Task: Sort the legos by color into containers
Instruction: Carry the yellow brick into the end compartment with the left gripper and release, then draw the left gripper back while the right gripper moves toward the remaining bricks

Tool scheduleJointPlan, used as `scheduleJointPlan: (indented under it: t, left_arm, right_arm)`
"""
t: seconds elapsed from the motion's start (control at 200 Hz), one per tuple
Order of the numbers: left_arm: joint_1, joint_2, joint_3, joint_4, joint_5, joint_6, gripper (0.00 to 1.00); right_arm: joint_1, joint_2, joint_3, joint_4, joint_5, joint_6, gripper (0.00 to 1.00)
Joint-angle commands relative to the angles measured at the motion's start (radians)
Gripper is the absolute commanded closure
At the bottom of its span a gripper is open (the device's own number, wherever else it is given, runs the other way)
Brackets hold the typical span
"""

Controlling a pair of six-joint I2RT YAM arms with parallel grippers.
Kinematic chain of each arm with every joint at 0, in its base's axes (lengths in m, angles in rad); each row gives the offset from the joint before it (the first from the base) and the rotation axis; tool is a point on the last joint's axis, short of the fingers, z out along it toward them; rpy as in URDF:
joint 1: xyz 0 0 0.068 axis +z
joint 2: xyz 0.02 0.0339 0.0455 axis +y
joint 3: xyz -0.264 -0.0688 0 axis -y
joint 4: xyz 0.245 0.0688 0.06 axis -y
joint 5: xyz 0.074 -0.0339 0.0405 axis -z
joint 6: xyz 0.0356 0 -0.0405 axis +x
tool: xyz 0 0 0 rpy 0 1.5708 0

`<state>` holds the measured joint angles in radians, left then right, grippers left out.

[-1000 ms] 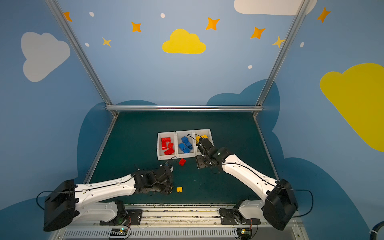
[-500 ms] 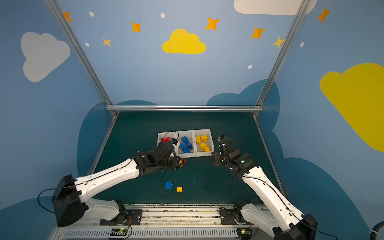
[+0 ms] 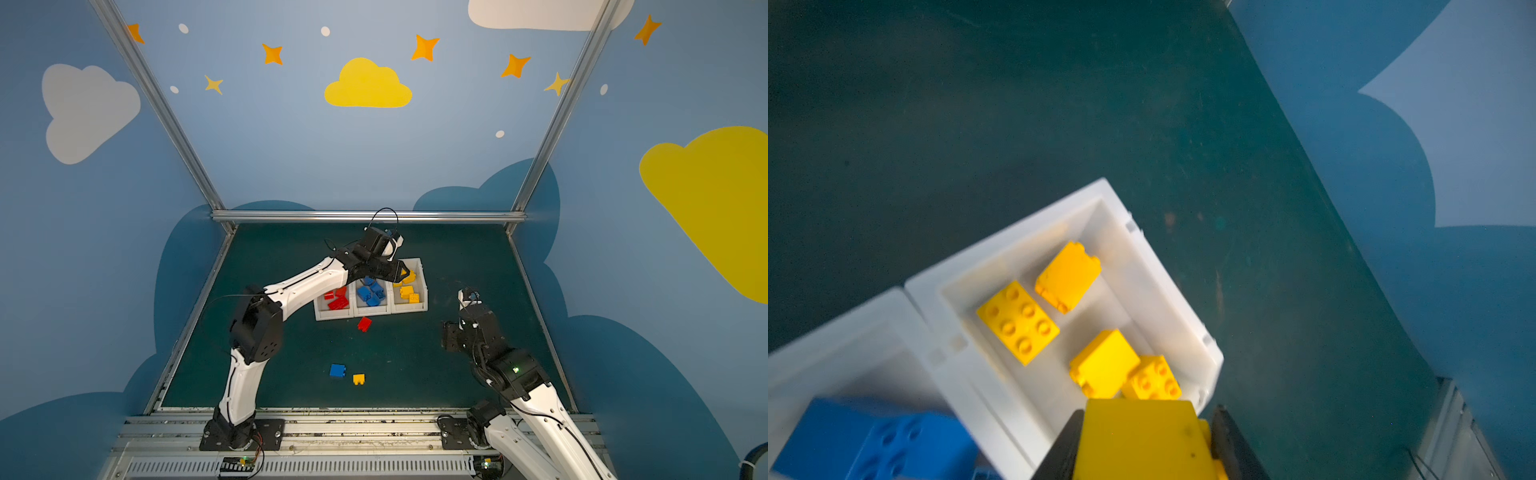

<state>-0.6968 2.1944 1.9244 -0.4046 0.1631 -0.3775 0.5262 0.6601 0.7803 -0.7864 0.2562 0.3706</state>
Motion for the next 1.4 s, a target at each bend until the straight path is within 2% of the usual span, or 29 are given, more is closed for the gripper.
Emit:
scheduleJointPlan:
  t: [0.0, 0.05, 0.195, 0.295, 0.395, 0.521, 0.686, 0.936, 1.206, 1.397]
  left_arm:
    - [0.008, 0.073, 0.116, -0.085, 0.049, 0.01, 0.56]
    - [0.01, 0.094, 0.144, -0.077, 0.053, 0.001, 0.55]
    - [0.01, 0.105, 0.165, -0.062, 0.064, -0.011, 0.41]
    - [0.011, 0.082, 0.145, -0.067, 0.052, -0.002, 0.37]
    - [0.012, 0.031, 0.074, -0.032, 0.051, -0.012, 0.36]
    - [0.017, -0.065, -0.091, 0.064, 0.05, -0.04, 0.35]
    - [0.043, -0.235, -0.306, 0.144, 0.037, -0.055, 0.34]
    - [0.115, -0.58, -0.688, 0.224, -0.023, -0.086, 0.32]
    - [0.173, -0.956, -0.997, 0.132, -0.161, -0.103, 0.29]
    - [0.2, -1.212, -1.174, 0.05, -0.242, -0.139, 0.27]
  right_arm:
    - [-0.003, 0.002, -0.007, -0.015, 0.014, 0.01, 0.33]
    - [-0.002, 0.006, -0.005, -0.014, 0.012, 0.009, 0.33]
    - [-0.004, 0.022, -0.001, -0.013, 0.0, 0.004, 0.33]
    - [-0.005, 0.029, -0.003, -0.008, -0.007, 0.002, 0.32]
    - [-0.004, 0.037, -0.007, 0.003, -0.014, 0.002, 0.32]
    - [-0.005, 0.048, -0.016, 0.02, -0.034, 0.008, 0.32]
    - [-0.005, 0.07, -0.025, 0.037, -0.066, 0.004, 0.32]
    - [-0.005, 0.122, -0.041, 0.099, -0.154, -0.004, 0.32]
    - [0.007, 0.296, -0.034, 0.187, -0.32, -0.007, 0.32]
    - [0.06, 0.459, 0.016, 0.236, -0.335, 0.024, 0.32]
